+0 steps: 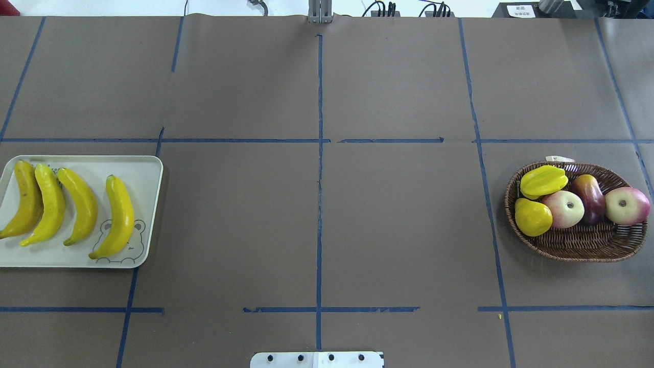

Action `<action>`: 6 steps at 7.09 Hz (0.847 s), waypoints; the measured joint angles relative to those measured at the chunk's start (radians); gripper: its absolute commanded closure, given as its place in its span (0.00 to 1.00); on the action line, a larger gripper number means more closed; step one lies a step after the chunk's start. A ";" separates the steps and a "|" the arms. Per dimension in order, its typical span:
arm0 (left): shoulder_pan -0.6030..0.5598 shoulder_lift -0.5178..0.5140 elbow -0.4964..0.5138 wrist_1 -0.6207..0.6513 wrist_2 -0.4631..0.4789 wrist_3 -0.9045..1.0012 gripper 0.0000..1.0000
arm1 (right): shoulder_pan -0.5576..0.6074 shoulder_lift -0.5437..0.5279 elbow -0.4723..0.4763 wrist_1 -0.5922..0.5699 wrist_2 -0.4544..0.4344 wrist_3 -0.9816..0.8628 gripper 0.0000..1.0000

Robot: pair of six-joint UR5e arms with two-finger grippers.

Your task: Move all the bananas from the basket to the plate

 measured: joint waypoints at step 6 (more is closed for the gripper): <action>-0.118 0.049 0.107 0.093 -0.122 0.213 0.00 | 0.068 -0.074 -0.039 -0.006 0.045 -0.179 0.00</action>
